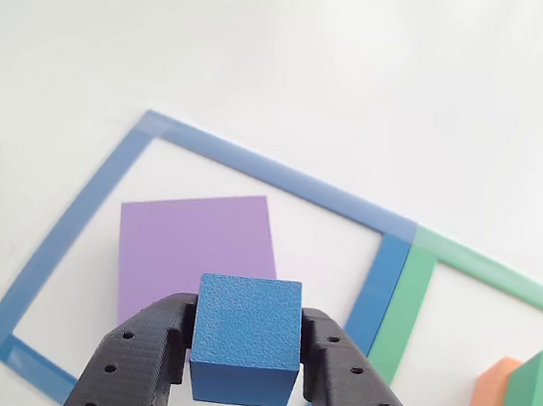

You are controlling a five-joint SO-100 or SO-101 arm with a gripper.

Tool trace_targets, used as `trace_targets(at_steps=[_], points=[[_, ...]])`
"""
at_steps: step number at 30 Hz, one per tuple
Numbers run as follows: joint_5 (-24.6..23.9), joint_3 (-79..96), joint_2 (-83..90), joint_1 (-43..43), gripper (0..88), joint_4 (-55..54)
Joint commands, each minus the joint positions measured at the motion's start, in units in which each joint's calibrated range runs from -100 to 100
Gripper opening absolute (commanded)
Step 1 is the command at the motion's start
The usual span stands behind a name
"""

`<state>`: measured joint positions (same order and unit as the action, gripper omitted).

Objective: Tower of hanoi

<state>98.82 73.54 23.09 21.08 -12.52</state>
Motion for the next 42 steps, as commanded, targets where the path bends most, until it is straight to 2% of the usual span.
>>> trace_targets(at_steps=[1,12,29,42], points=[[1.18,-6.35,-7.38,0.99,5.1,-7.19],[1.18,-13.25,-17.64,3.05,4.8,-12.85],[1.18,-14.61,-22.85,2.29,5.1,-14.63],[1.18,-13.89,-23.97,1.98,13.2,-16.82]])
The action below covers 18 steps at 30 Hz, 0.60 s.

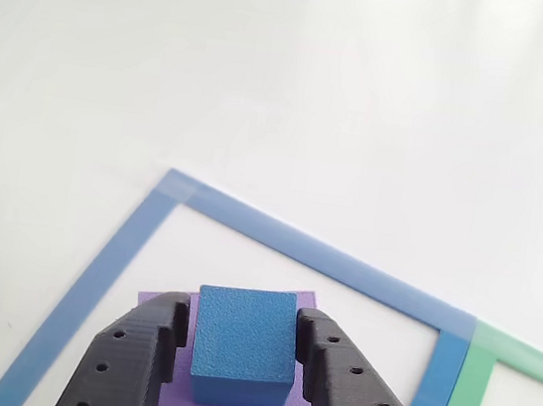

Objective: Tower of hanoi

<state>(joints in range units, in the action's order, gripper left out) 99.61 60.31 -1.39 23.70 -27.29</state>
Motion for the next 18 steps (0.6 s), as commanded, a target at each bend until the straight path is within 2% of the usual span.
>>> trace_targets(at_steps=[1,8,18], points=[[0.39,-0.57,0.43,-0.64,14.0,-2.21],[0.39,-0.11,0.35,-0.79,19.4,-3.83],[0.39,-2.11,7.08,-0.1,19.7,-1.73]])
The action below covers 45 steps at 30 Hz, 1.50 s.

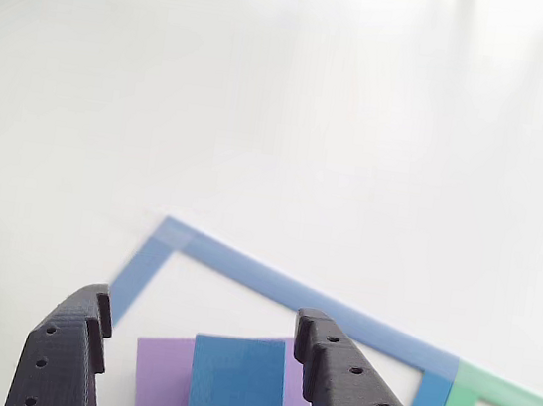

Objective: Tower of hanoi

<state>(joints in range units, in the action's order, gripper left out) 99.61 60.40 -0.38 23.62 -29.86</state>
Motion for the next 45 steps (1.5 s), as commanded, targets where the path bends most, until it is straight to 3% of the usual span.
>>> trace_targets(at_steps=[1,5,9,15,21,25,28,39,45], points=[[0.39,-2.84,7.35,0.21,19.6,2.13],[0.39,-6.56,11.68,0.97,19.1,7.96],[0.39,-12.65,15.84,1.12,13.2,18.08],[0.39,-28.37,23.62,-0.48,3.6,50.21],[0.03,-47.82,27.62,-2.76,0.1,82.02],[-9.53,-60.54,27.3,-4.98,0.1,96.59],[-12.11,-67.35,27.38,-6.65,0.1,105.01],[-15.78,-78.53,29.95,-12.37,2.0,119.5],[-10.27,-74.08,33.47,-16.79,4.7,121.11]])
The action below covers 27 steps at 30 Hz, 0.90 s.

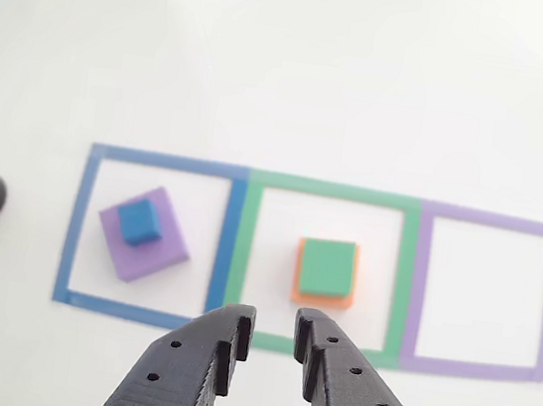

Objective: Tower of hanoi

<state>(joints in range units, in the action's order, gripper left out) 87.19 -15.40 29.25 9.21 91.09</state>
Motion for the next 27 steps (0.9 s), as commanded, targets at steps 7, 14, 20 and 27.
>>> trace_targets(at_steps=[7,14,20,27], points=[[10.42,17.09,11.45,-5.97,12.1,-6.15],[12.81,33.71,18.58,-8.94,21.4,-15.37],[12.81,48.98,23.71,-11.08,32.7,-27.92],[12.81,64.88,29.16,-12.37,37.8,-42.65]])
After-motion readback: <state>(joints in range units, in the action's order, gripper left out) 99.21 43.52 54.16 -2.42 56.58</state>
